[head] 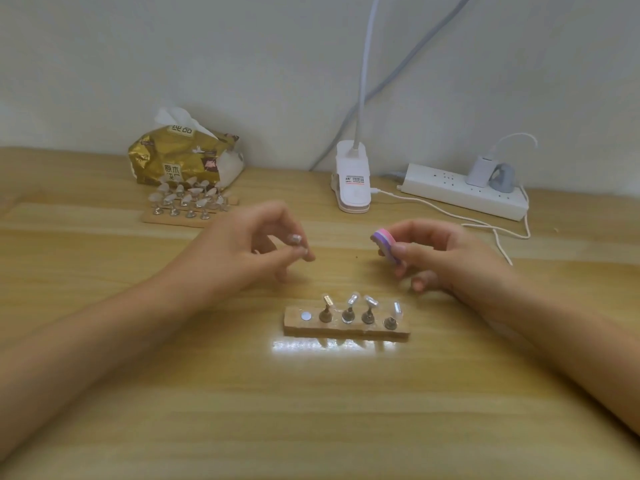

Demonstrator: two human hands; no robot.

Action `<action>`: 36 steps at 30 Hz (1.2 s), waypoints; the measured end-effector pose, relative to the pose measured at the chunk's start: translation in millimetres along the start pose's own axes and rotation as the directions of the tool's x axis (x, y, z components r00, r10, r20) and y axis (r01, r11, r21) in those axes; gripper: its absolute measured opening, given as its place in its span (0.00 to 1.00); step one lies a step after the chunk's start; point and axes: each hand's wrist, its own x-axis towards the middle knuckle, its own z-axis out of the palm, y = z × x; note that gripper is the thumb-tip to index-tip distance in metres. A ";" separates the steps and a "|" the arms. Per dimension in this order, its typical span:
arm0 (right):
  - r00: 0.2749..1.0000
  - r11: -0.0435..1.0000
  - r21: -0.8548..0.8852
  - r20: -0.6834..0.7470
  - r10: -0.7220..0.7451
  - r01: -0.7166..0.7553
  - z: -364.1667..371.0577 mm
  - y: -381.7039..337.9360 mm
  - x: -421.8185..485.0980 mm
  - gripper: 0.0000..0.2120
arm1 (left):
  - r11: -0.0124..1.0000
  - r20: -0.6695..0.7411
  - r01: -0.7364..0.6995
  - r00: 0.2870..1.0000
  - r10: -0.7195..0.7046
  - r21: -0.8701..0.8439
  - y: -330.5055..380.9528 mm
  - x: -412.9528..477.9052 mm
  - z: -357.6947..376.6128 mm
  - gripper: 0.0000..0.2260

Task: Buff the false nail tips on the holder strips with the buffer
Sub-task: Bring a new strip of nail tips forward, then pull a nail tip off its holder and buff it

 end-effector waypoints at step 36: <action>0.829 0.755 -0.394 0.033 -0.558 0.524 29.4 6.2 0.8 0.10 | 0.996 -0.017 -0.034 0.999 0.032 -0.087 -2.7 9.5 32.5 0.04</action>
